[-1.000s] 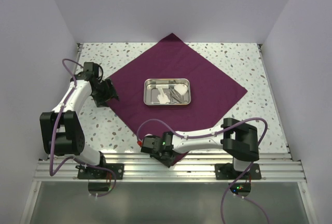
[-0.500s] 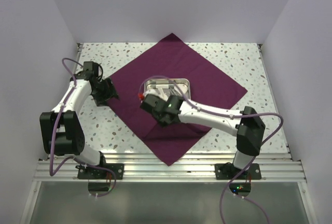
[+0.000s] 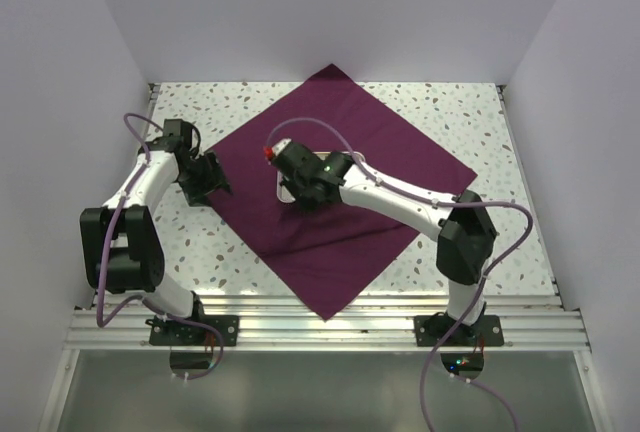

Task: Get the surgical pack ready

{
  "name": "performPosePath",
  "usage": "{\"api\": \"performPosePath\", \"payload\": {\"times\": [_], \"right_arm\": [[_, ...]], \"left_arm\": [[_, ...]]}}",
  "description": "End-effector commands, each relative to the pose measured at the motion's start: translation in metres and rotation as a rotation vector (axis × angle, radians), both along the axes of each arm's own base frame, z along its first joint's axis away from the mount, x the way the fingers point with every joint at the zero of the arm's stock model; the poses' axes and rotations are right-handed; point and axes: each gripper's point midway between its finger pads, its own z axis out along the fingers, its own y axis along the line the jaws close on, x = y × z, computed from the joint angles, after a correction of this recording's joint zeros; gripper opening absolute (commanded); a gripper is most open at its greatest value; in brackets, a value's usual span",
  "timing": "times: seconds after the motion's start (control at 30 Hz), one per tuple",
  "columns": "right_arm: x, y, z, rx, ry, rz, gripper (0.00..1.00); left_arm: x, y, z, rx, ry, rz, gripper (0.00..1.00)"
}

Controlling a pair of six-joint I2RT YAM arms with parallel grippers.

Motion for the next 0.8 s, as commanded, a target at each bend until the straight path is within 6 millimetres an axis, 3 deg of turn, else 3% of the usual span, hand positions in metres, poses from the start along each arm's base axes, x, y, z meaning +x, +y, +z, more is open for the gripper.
{"api": "performPosePath", "payload": {"times": [0.0,0.03,0.1,0.13,0.3,0.4,0.6,0.77], "right_arm": [[-0.051,-0.006,-0.005,0.044,0.102,0.043,0.0],[-0.062,-0.01,0.001,0.056,0.115,0.05,0.0],[-0.082,-0.021,-0.011,0.041,0.168,0.057,0.0],[-0.096,-0.021,-0.005,0.061,0.174,0.085,0.0],[-0.163,-0.031,-0.034,0.02,0.317,0.163,0.0],[-0.19,-0.035,-0.043,0.045,0.387,0.176,0.0],[-0.225,-0.026,-0.079,0.034,0.538,0.243,0.0],[-0.242,-0.02,-0.094,0.002,0.557,0.272,0.0]], "left_arm": [[0.015,0.003,0.006,0.01,-0.055,-0.022,0.66],[0.014,0.002,0.005,0.005,-0.05,-0.021,0.66],[0.014,0.0,0.002,-0.006,-0.051,-0.023,0.66],[0.014,0.0,0.001,-0.011,-0.049,-0.022,0.66],[0.011,-0.002,-0.002,-0.019,-0.038,-0.027,0.66],[0.008,-0.001,-0.001,-0.012,-0.041,-0.03,0.66],[0.002,-0.002,-0.002,-0.019,-0.039,-0.031,0.66],[-0.001,-0.003,0.004,-0.017,-0.051,-0.034,0.66]]}}
